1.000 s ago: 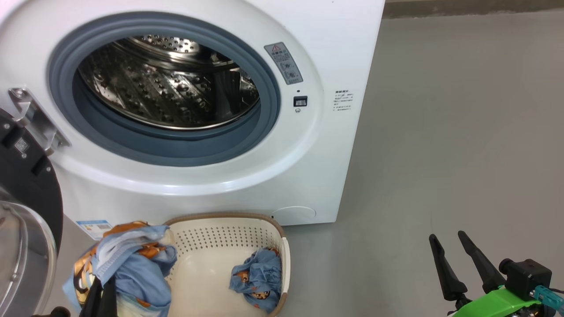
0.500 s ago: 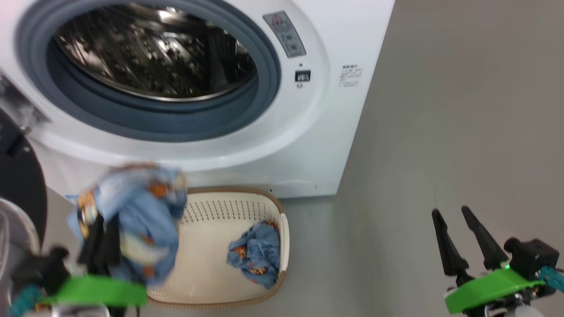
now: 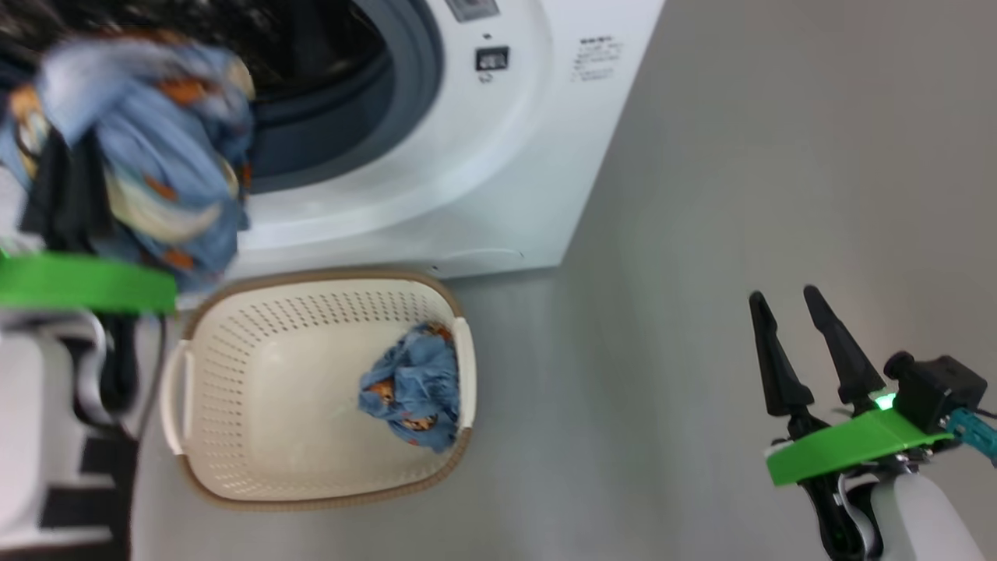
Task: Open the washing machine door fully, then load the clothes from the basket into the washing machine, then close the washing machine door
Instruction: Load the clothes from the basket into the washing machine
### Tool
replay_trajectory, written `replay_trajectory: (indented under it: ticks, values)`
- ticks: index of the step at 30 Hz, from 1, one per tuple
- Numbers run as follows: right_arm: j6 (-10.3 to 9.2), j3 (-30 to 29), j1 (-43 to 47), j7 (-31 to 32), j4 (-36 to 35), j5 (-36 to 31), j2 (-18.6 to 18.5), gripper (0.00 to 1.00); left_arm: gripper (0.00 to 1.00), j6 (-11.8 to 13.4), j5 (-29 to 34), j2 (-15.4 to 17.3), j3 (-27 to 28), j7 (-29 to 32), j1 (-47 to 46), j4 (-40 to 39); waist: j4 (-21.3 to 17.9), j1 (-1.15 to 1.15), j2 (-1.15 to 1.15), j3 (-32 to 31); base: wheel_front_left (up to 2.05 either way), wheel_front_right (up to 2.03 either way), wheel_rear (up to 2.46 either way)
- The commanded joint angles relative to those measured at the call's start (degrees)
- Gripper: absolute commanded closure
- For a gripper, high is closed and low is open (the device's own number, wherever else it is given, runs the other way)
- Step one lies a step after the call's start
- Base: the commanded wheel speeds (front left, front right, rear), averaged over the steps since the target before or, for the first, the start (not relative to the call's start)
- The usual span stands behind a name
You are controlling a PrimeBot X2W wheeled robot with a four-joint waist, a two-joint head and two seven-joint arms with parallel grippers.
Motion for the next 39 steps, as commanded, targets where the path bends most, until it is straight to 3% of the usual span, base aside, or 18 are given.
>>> replay_trajectory:
  ticks: [1,19,23,28,33,34,35,36,39]
  values:
    - [0.09,1.3,-1.1,-0.3,-1.7,-0.9,0.3,0.00,1.00,-0.1,0.4,2.9,1.9,-0.4,-3.5,0.3,-3.1,0.00,0.00,3.6,0.00,0.00,0.00]
    - [0.09,4.1,-5.4,-0.3,-2.5,-1.1,3.3,0.00,1.00,-0.1,1.3,6.4,-0.1,-0.4,-29.0,31.8,-9.3,0.00,0.00,10.1,0.00,0.00,0.00]
    - [0.09,4.6,-5.8,-0.3,-2.5,-1.0,3.7,0.00,1.00,-0.1,3.1,7.3,1.6,-0.4,-32.6,30.6,-10.2,0.00,0.00,11.0,0.00,0.00,0.00]
    - [0.09,4.7,-6.2,-0.3,-2.6,-0.8,4.3,0.00,1.00,0.0,7.0,7.1,5.2,-0.4,-34.0,22.6,-11.0,0.00,0.00,11.7,0.00,0.00,0.00]
    - [0.09,5.0,-6.3,-0.3,-2.4,-0.8,4.6,0.00,1.00,0.0,8.4,6.4,6.5,-0.4,-32.4,22.8,-11.2,0.00,0.00,11.7,0.00,0.00,0.00]
    - [0.09,5.1,-6.3,-0.3,-2.4,-0.7,4.7,0.00,0.74,-0.1,8.5,6.2,6.6,-0.4,-31.9,24.0,-11.2,0.00,0.00,11.6,0.00,0.00,0.00]
    - [0.09,5.2,-6.3,-0.3,-2.4,-0.7,4.7,0.00,0.25,-0.1,8.9,6.2,6.5,-0.4,-31.5,25.0,-11.2,0.00,0.00,11.6,0.00,0.00,0.00]
    - [0.09,5.2,-6.3,-0.3,-2.3,-0.7,4.8,0.00,0.00,-0.1,9.1,6.2,6.4,-0.4,-31.3,26.0,-11.2,0.00,0.00,11.5,0.00,0.00,0.00]
    - [0.09,5.3,-6.2,-0.3,-2.3,-0.7,4.9,0.00,0.00,-0.1,9.0,6.1,6.3,-0.4,-30.9,28.0,-11.1,0.00,0.00,11.4,0.00,0.00,0.00]
